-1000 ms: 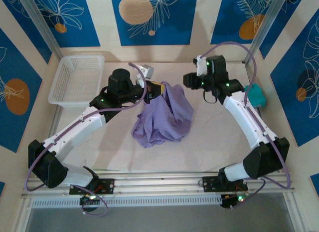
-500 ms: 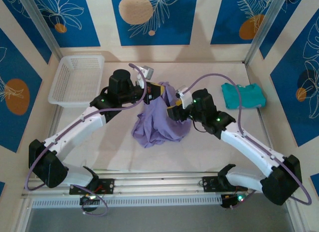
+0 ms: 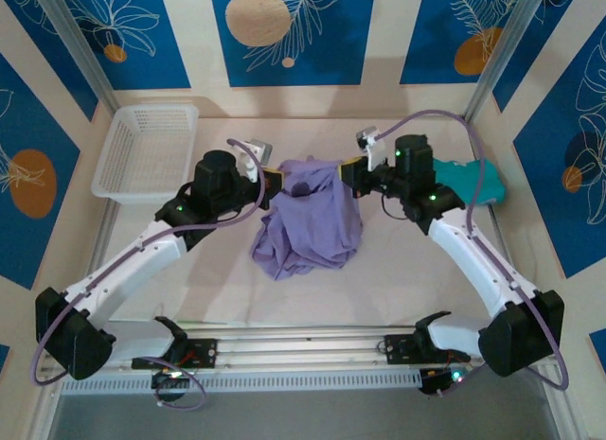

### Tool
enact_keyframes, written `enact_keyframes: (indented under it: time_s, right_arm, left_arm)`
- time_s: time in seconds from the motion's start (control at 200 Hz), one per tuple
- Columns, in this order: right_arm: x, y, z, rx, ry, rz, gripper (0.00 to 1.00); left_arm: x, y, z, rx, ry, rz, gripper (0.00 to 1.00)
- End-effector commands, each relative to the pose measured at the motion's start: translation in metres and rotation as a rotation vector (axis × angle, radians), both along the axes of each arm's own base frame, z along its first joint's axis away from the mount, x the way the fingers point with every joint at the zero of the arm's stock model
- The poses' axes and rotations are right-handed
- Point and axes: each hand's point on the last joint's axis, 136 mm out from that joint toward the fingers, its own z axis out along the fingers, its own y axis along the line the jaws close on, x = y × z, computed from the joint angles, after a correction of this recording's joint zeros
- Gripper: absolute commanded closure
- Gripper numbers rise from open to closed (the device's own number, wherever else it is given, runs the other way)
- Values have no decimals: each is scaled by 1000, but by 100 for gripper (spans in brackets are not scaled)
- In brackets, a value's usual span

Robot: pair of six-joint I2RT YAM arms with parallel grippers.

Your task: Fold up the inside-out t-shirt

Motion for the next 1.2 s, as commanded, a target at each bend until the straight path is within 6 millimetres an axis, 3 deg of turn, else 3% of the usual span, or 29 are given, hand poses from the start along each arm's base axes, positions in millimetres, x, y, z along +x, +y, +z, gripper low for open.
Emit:
enact_keyframes:
  time_s: [0.0, 0.155, 0.28, 0.475, 0.555, 0.635, 0.745, 0.85, 1.195]
  right_arm:
    - [-42, 27, 38, 146, 86, 292, 100]
    - [-41, 41, 43, 192, 221, 414, 100]
    - [-33, 47, 36, 207, 281, 428, 100]
    - [-27, 51, 26, 204, 331, 414, 100]
    - [-25, 52, 23, 203, 346, 405, 100]
    - [-22, 52, 22, 204, 357, 394, 100]
    - [-21, 52, 22, 204, 360, 385, 100]
    - [-21, 52, 23, 203, 358, 381, 100]
    - [-19, 50, 20, 199, 364, 369, 100]
  left_arm:
    - [13, 23, -30, 142, -8, 97, 100]
    - [12, 24, -42, 177, -43, 85, 84]
    - [4, 27, -32, 159, -104, 77, 56]
    - [-24, 21, -4, 119, -220, 12, 45]
    - [-34, 13, 4, 134, -261, -19, 46]
    - [-47, -3, 8, 145, -285, -95, 55]
    - [-57, -32, -1, 141, -219, -220, 64]
    - [-43, -45, -13, 155, -135, -207, 72]
    - [-11, -61, -40, 213, -52, -151, 72]
